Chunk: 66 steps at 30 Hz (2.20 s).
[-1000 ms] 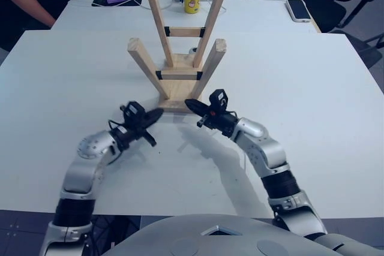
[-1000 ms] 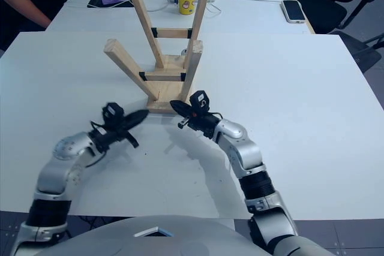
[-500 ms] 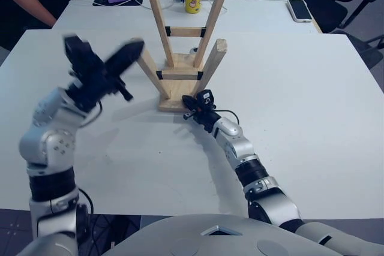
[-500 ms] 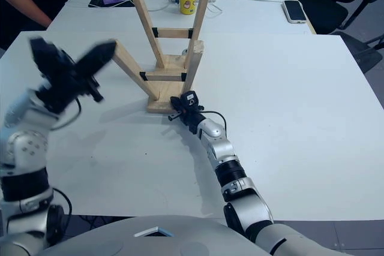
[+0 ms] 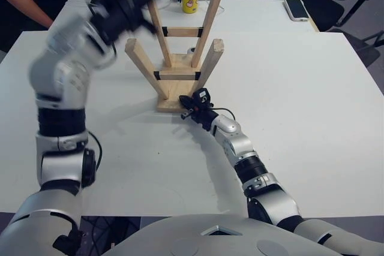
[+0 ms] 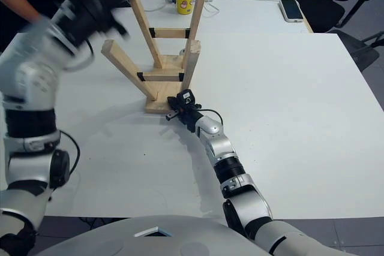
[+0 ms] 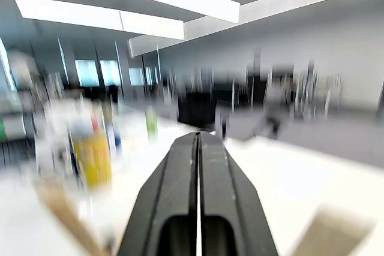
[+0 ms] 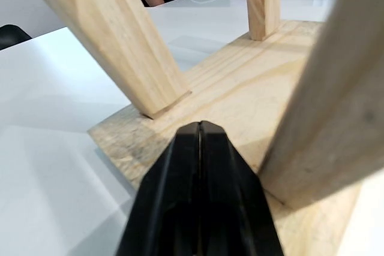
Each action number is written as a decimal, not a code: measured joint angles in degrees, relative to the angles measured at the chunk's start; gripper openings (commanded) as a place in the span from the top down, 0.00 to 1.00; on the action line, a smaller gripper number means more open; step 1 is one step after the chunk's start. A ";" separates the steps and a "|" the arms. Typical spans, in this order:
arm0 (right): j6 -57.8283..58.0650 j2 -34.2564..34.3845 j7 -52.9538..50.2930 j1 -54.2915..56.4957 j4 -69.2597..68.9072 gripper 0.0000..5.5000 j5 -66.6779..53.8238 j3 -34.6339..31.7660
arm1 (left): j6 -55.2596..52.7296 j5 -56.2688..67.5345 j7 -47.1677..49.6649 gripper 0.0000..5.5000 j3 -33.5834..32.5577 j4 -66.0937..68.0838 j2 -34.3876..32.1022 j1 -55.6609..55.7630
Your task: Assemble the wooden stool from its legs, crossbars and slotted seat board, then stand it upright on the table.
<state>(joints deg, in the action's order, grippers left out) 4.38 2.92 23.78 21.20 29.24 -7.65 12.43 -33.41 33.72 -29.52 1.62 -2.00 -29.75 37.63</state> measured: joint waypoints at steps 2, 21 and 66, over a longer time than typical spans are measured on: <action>0.16 0.17 0.36 0.24 -0.10 1.00 0.03 0.18 | 0.64 -3.09 0.28 1.00 1.49 -2.07 -2.43 -1.13; 10.24 -17.42 24.24 -18.56 -28.29 1.00 -10.11 1.87 | 12.22 -1.58 0.78 1.00 -23.51 -12.37 -2.45 -25.34; 7.07 -11.81 16.63 -22.31 -38.20 1.00 -4.89 0.26 | 11.32 -41.93 5.93 1.00 12.16 3.64 5.33 -24.63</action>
<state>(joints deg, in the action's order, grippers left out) 11.45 -8.89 40.41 -1.11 -8.96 -12.54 12.70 -22.09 -8.20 -23.59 13.78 1.63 -24.42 13.00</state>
